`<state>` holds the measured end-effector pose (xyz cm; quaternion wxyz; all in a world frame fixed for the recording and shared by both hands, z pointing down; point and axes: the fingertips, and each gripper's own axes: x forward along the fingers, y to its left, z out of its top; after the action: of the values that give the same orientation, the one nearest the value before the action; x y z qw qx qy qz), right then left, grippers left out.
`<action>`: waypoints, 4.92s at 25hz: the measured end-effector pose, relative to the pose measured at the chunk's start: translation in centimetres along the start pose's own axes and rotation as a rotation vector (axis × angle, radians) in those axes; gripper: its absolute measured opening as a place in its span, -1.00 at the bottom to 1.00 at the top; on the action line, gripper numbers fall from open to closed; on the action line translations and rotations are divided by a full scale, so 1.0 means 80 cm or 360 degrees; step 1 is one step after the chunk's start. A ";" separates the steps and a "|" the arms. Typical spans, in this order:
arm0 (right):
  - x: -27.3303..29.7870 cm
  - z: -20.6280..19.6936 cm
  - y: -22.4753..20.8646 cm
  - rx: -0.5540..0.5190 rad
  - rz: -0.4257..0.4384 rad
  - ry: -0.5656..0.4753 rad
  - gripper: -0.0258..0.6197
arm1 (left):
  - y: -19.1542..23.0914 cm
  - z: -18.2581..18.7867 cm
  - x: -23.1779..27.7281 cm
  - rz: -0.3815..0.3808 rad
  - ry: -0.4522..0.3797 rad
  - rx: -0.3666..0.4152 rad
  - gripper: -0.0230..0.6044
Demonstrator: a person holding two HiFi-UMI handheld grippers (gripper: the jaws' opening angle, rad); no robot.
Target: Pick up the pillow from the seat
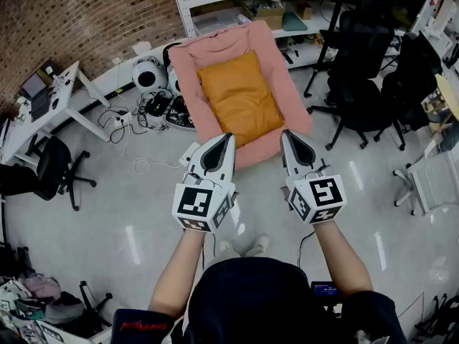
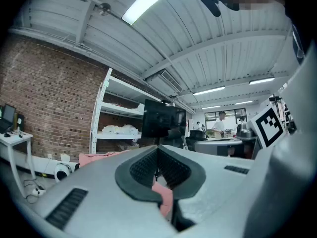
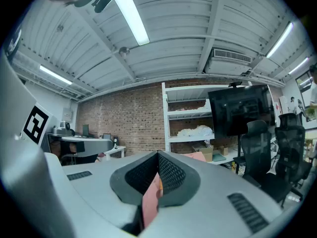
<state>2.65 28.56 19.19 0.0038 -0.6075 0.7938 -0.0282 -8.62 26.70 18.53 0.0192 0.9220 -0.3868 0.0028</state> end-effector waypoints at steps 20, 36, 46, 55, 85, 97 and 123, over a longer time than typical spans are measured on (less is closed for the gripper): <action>0.001 -0.004 -0.038 -0.0008 0.0082 -0.0011 -0.86 | -0.016 -0.015 0.033 0.0069 0.0015 -0.0070 -0.94; 0.045 -0.008 -0.077 -0.0007 0.0072 -0.0016 -0.86 | 0.003 -0.018 0.087 0.0052 0.0013 -0.0077 -0.94; 0.111 -0.008 -0.102 -0.0014 0.0070 0.0008 -0.86 | 0.048 -0.019 0.148 0.0041 0.0027 -0.0093 -0.94; 0.184 -0.003 -0.124 -0.0017 0.0034 0.0035 -0.86 | 0.100 -0.016 0.206 0.0004 0.0040 -0.0119 -0.94; 0.389 -0.029 -0.138 -0.0040 -0.0052 0.0175 -0.86 | 0.276 -0.058 0.307 -0.0067 0.0144 -0.0249 -0.94; 0.421 -0.076 -0.175 -0.0035 0.0015 0.0341 -0.86 | 0.290 -0.113 0.337 0.0027 0.0280 -0.0341 -0.94; 0.503 -0.223 -0.249 0.0007 0.0250 0.0634 -0.86 | 0.340 -0.260 0.394 0.0404 0.0515 -0.0481 -0.94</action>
<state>10.62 -14.71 39.12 -0.1497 -0.5261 0.8238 -0.1490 -5.78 -14.05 40.88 0.2178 0.8402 -0.4874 0.0950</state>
